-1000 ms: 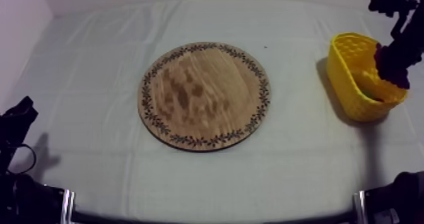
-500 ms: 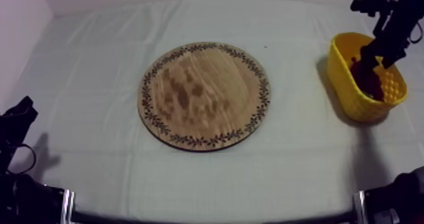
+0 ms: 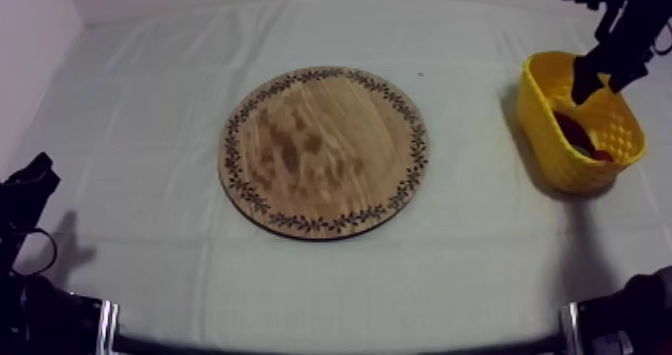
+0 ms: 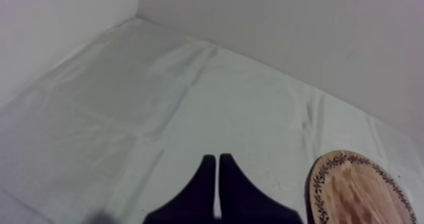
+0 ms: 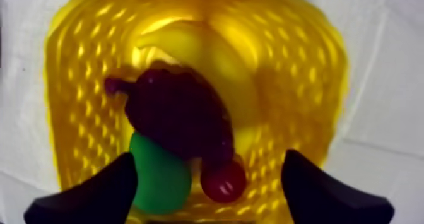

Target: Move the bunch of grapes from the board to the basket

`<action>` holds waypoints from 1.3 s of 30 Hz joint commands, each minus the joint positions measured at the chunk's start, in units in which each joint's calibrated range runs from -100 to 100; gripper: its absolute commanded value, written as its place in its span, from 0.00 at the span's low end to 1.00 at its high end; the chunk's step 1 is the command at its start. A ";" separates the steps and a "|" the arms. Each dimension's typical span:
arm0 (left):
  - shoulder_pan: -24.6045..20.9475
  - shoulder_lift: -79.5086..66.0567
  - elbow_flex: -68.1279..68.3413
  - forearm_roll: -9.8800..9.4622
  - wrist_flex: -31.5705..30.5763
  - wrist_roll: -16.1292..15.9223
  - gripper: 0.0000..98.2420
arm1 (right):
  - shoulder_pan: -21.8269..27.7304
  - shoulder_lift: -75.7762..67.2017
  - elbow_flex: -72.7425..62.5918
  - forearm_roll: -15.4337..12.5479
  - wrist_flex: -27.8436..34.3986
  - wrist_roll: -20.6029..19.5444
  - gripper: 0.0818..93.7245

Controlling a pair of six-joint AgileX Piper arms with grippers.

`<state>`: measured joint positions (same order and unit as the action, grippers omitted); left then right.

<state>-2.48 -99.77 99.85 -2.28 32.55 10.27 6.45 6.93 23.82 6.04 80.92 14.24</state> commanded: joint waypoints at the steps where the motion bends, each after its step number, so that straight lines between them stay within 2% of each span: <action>1: -0.01 0.03 0.04 0.01 0.03 0.01 0.00 | 0.16 -3.96 0.53 0.09 -0.08 0.19 0.55; 10: -0.01 0.03 0.04 0.01 0.03 0.01 0.00 | 0.39 -21.26 8.67 1.32 -3.76 -0.62 0.25; 15: -0.01 0.03 0.04 0.01 0.03 0.01 0.00 | -1.55 -31.07 17.25 3.59 -7.24 -4.15 0.10; 19: -0.01 0.03 0.04 0.01 0.03 0.01 0.00 | -2.59 -38.25 24.42 4.18 -9.80 -6.97 0.03; 22: -0.01 0.03 0.04 0.01 0.03 0.01 0.00 | -3.03 -43.04 28.70 2.86 -11.12 -6.24 0.01; 25: -0.01 0.03 0.04 0.01 0.03 0.01 0.00 | -3.53 -47.82 32.90 0.93 -13.73 -7.12 0.01; 29: -0.01 0.03 0.04 0.01 0.03 0.01 0.00 | -3.78 -55.07 40.25 -2.27 -21.65 -7.84 0.00; 34: -0.01 0.03 0.04 0.01 0.03 0.01 0.00 | -1.74 -66.09 50.85 -8.57 -31.48 -7.93 0.00; 39: -0.01 0.03 0.04 0.01 0.03 0.01 0.00 | -0.58 -77.08 60.75 -12.38 -38.80 -7.24 0.00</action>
<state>-2.48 -99.77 99.85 -2.28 32.55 10.27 5.80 -63.48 78.94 -5.00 45.34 6.03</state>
